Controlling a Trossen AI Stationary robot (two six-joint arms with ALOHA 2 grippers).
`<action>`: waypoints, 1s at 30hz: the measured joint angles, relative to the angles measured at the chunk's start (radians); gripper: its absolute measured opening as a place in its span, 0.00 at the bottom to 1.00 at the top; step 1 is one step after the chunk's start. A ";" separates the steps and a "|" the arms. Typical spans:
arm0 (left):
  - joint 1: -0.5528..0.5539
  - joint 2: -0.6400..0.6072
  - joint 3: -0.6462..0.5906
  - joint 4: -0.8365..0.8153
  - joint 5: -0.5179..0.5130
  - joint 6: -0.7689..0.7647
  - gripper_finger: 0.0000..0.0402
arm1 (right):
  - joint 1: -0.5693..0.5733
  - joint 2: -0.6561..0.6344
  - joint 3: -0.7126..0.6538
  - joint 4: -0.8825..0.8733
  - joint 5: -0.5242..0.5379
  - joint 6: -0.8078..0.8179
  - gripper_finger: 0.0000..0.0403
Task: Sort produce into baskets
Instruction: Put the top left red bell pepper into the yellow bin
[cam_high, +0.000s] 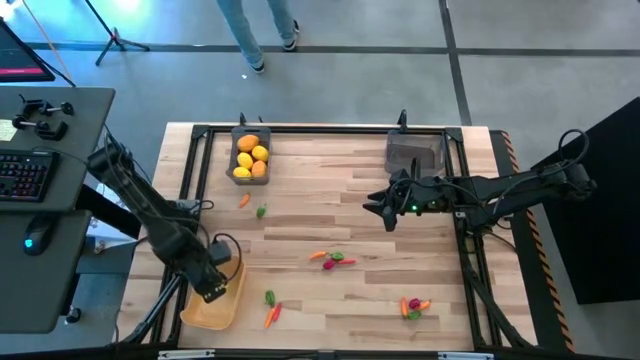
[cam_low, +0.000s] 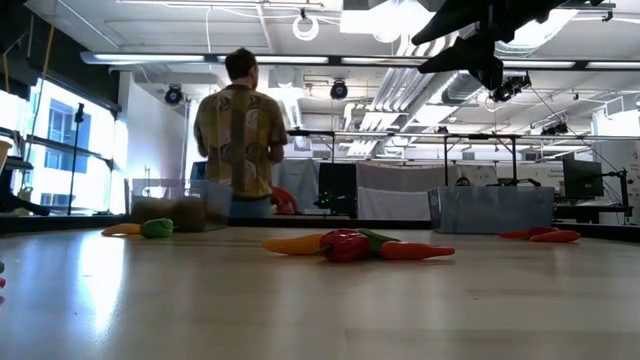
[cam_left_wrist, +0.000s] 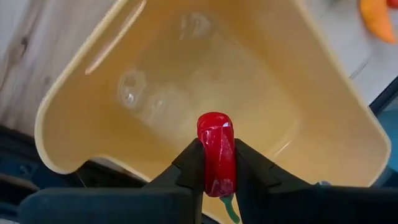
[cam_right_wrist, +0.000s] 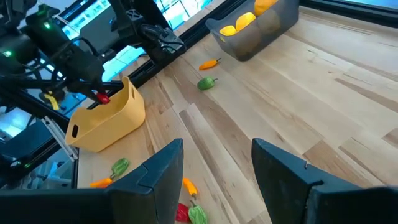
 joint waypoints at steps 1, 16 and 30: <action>0.005 0.005 0.000 0.000 0.007 0.000 0.14 | 0.000 0.000 0.000 0.000 0.000 0.000 0.44; 0.030 0.003 0.000 -0.003 0.022 0.061 0.20 | 0.000 0.000 0.000 0.000 -0.001 0.003 0.44; 0.028 0.003 0.000 0.007 0.023 0.028 0.45 | 0.000 0.000 0.000 0.004 -0.012 0.042 0.44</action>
